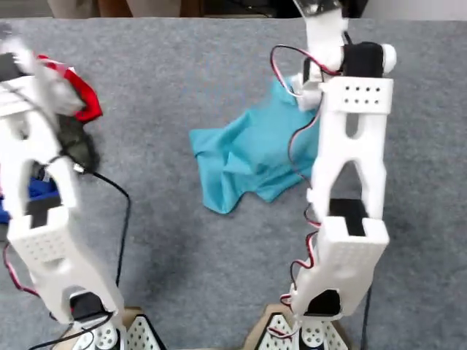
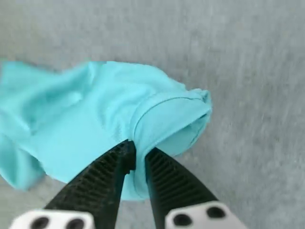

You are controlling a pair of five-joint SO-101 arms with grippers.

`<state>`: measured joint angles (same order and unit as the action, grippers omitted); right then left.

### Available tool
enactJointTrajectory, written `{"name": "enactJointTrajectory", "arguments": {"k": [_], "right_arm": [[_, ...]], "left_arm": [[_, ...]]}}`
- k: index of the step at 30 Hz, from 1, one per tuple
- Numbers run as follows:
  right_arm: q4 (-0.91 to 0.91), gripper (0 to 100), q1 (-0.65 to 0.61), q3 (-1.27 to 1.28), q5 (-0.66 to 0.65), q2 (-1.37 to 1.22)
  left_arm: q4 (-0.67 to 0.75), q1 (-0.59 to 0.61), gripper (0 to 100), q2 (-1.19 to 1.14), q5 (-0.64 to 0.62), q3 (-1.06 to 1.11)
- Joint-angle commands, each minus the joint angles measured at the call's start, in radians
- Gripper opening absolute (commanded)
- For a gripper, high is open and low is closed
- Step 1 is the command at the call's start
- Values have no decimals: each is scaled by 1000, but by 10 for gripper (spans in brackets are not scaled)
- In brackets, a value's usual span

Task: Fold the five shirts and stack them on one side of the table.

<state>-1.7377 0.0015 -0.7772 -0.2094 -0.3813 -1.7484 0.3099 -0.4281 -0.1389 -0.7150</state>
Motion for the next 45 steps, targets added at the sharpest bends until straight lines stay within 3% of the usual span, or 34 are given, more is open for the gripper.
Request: {"name": "enactJointTrajectory", "arguments": {"k": [1,8,12,17,25,29,32,37,45], "right_arm": [[63,18,90,130,-77,33],[218,19,237,358,-252,33],[308,19,311,469,-275,33],[420,19,415,556,-327,35],[508,19,522,619,-402,35],[509,19,521,639,-439,35],[509,19,519,642,-460,36],[463,19,513,628,-491,44],[264,19,377,619,-577,151]], "left_arm": [[31,-164,225,84,-43,160],[169,-404,225,82,-155,273],[302,-496,225,81,-232,333],[479,-545,225,68,-338,451],[586,-623,220,-67,-397,476],[623,-657,127,-137,-404,434],[598,-647,14,-185,-336,367],[407,-548,20,-199,-292,258],[52,-377,20,-199,-118,92]]}}
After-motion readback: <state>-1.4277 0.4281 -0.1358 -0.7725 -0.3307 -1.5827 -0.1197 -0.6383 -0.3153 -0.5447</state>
